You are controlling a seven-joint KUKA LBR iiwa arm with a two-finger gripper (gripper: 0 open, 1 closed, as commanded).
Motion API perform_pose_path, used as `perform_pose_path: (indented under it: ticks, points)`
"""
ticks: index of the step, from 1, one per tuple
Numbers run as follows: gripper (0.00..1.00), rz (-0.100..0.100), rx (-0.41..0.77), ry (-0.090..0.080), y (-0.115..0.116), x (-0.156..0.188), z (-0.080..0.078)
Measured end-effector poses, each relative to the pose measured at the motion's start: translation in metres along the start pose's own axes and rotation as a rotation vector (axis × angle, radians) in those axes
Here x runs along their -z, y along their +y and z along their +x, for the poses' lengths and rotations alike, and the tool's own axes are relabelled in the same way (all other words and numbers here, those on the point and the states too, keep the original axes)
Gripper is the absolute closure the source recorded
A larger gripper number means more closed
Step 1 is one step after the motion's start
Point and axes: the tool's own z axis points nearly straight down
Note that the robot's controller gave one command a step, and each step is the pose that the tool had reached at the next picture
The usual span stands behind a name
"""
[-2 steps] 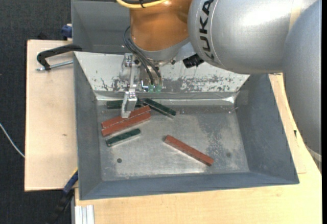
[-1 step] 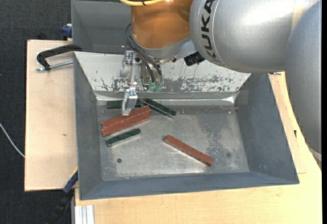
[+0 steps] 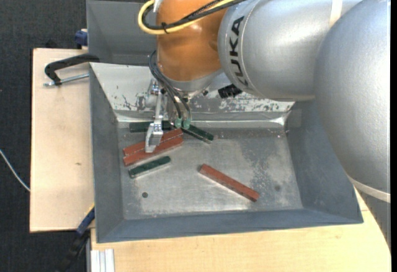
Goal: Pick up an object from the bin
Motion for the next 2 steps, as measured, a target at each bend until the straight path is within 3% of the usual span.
perform_pose_path:
  ticks: [1, 2]
  points:
    - [0.00, 0.003, -0.191, 0.005, -0.017, -0.051, 0.010]
    - [1.00, -0.013, -0.041, -0.015, -0.040, -0.105, -0.006]
